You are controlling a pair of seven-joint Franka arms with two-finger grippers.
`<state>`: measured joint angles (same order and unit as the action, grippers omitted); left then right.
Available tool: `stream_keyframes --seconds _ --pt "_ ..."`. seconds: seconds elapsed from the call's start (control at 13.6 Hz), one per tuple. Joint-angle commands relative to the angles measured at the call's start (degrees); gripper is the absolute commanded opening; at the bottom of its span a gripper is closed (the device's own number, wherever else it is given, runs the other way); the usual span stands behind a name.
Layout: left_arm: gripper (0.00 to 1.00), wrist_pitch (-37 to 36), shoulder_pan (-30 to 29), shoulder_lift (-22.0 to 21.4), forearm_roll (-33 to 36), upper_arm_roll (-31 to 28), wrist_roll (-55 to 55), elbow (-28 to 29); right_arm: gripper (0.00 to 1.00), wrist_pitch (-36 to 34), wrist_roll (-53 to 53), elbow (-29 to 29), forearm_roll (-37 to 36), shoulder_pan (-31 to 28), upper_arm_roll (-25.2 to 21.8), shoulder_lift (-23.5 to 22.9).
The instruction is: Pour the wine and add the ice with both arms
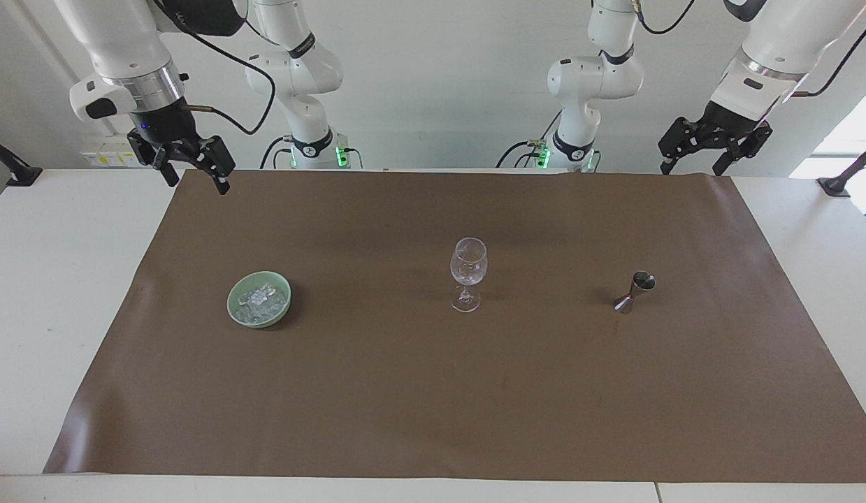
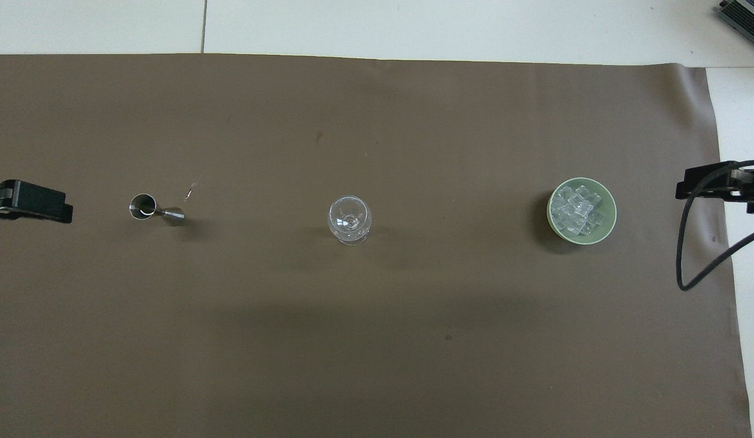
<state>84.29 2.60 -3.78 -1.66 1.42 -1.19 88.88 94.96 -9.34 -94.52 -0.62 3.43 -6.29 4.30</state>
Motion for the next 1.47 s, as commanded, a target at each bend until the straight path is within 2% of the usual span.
stream_keyframes --seconds 0.0,0.37,0.66,1.4 --pt "1.00 0.3 -0.3 -1.1 -0.1 0.2 -0.2 1.5 1.00 -0.8 0.7 -0.7 1.1 -0.2 0.0 1.0" --pt "1.00 1.2 0.0 -1.3 -0.1 0.2 -0.4 1.9 1.00 -0.8 0.7 -0.7 1.1 -0.2 0.0 1.0" --pt "1.00 5.8 -0.5 -1.4 -0.1 0.2 0.0 3.2 1.00 -0.8 0.7 -0.7 1.1 -0.2 0.0 1.0" --pt "1.00 7.0 -0.3 -1.5 -0.1 0.2 0.2 3.9 1.00 -0.8 0.7 -0.7 1.1 -0.2 0.0 1.0"
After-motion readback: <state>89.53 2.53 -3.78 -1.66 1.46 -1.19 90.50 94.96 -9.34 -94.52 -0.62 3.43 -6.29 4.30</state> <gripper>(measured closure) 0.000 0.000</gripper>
